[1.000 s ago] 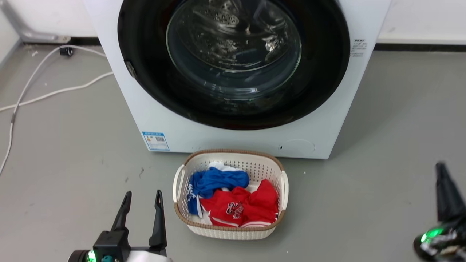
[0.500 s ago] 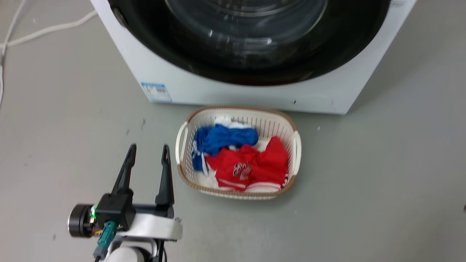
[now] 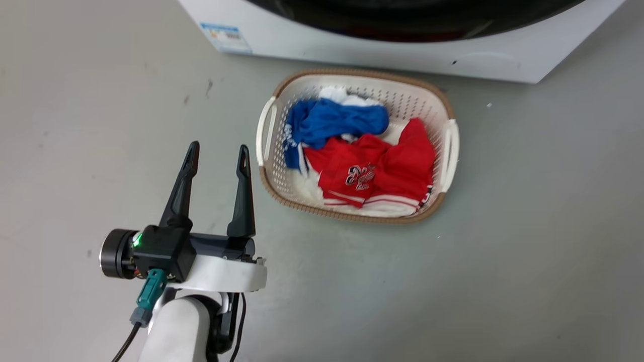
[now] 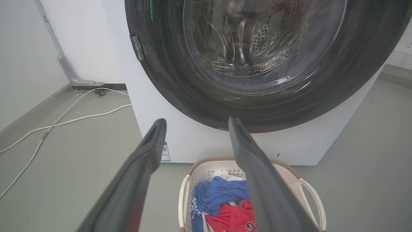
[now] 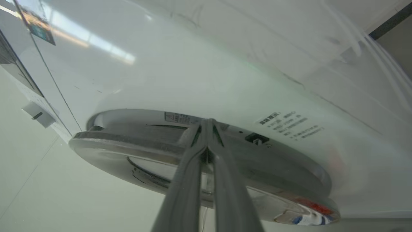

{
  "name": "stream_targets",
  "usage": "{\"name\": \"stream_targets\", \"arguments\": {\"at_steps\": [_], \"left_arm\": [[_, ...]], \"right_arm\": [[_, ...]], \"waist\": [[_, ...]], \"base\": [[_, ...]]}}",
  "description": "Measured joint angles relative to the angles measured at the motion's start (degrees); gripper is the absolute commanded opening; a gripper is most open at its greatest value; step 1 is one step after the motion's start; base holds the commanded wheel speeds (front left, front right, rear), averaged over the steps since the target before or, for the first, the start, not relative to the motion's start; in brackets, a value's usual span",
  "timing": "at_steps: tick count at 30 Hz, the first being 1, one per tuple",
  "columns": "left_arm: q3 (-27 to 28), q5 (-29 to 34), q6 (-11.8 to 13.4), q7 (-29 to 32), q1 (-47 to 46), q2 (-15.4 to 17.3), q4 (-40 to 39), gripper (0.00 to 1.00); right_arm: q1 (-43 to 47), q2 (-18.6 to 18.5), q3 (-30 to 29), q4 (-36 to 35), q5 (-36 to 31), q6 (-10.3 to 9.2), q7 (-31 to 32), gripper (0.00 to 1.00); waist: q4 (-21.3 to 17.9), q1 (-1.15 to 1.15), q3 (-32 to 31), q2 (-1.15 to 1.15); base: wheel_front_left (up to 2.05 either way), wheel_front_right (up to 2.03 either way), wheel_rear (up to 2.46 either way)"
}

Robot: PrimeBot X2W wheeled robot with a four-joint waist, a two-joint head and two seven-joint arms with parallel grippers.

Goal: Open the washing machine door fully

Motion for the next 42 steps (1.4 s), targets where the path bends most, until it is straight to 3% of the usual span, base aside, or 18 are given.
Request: {"name": "stream_targets", "arguments": {"at_steps": [8, 17, 29, 42], "left_arm": [[-0.89, -0.97, 0.92, 0.00, -1.20, 0.00, -0.59, 1.00], [-1.05, -1.14, 1.37, 0.00, -1.85, -0.01, -0.55, 1.00], [1.02, -0.35, 0.87, 0.00, 0.02, -0.01, -0.23, 1.00], [2.57, 0.63, -0.10, 0.00, 2.36, -0.01, 0.41, 1.00]], "right_arm": [[-9.14, -1.37, 5.87, 4.94, -5.20, 0.00, 4.42, 0.00], [-11.24, -1.11, 9.84, 4.59, -7.23, -0.10, 8.57, 0.00], [5.19, -0.82, 12.59, -11.03, -2.11, -0.08, 13.28, 0.00], [23.62, 1.00, 15.24, -26.73, 1.01, -0.08, 12.22, 0.00]], "waist": [[2.50, 0.00, 4.55, 0.00], [2.72, 0.00, 5.45, 0.00], [0.17, -0.01, 0.94, 0.00], [-2.75, -0.01, -3.59, 0.00]], "base": [[0.00, 0.00, 0.00], [0.00, 0.00, 0.00], [0.00, 0.00, 0.00], [0.00, 0.00, 0.00]]}}
